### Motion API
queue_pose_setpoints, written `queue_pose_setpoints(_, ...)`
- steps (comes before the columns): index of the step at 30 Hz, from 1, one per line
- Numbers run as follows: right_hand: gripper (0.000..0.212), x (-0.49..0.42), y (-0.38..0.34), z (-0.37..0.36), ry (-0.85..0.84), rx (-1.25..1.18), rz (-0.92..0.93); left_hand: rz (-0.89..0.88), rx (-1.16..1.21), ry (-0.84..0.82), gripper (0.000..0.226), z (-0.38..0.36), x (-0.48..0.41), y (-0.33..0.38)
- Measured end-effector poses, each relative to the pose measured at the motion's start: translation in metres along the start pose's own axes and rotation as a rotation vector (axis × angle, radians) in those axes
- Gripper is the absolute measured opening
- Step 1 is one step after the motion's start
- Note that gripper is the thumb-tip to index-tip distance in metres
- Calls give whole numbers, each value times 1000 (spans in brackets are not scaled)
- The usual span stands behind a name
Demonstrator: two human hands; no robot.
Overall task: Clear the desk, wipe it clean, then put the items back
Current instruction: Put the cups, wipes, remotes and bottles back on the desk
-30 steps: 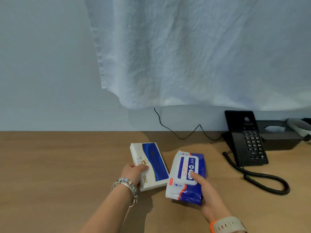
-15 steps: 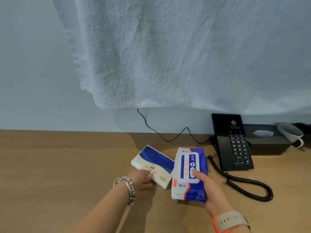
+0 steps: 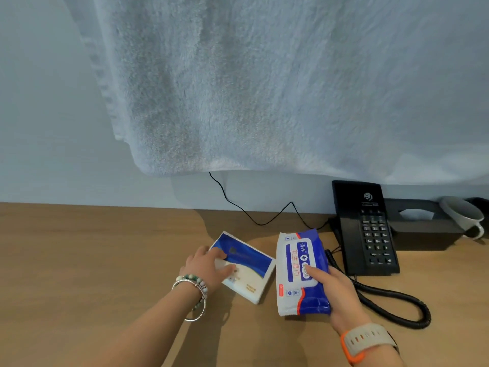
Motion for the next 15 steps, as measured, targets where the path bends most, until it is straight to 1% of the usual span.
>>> queue_pose_setpoints(1, 40, -2, -4, 4, 7, 57, 12, 33, 45, 51, 26, 1, -2, 0)
queue_pose_setpoints(2, 40, -5, -8, 8, 8, 119, 20, 64, 62, 83, 22, 1, -4, -1)
queue_pose_setpoints(3, 40, -8, -10, 12, 1, 182, 15, 100, 58, 107, 22, 1, -5, -1)
queue_pose_setpoints(5, 35, -15, -13, 20, -27, 286, 2, 180, 100, 178, 35, 0, -6, -1)
queue_pose_setpoints(6, 33, -17, -15, 23, -47, 334, 5, 242, 160, 212, 43, -1, -5, -1)
queue_pose_setpoints(7, 30, -20, -16, 25, -70, 387, 6, 319, 229, 234, 46, -1, -3, -1)
queue_pose_setpoints(8, 27, -23, -17, 27, -91, 446, 7, 381, 274, 239, 41, -1, -1, 0)
queue_pose_setpoints(10, 22, -31, -19, 29, -110, 575, 20, 448, 288, 180, 21, -3, 1, 1)
queue_pose_setpoints(12, 22, -38, -22, 29, -31, 691, 96, 479, 305, 146, 24, -6, 4, 0)
queue_pose_setpoints(13, 27, -41, -25, 27, 62, 777, 170, 496, 325, 138, 26, -7, 8, 1)
queue_pose_setpoints(15, 42, -38, -31, 20, 317, 1023, 347, 518, 382, 176, 26, -8, 13, -2)
Point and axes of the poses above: each hand's wrist, its own x-axis away from the middle knuckle, its own z-axis out of the back of the hand, y = z × x, the point moved 4 cm from there along -x, towards the middle knuckle, and after that the axes turned 15 degrees about -z, right-handed, at the moved point
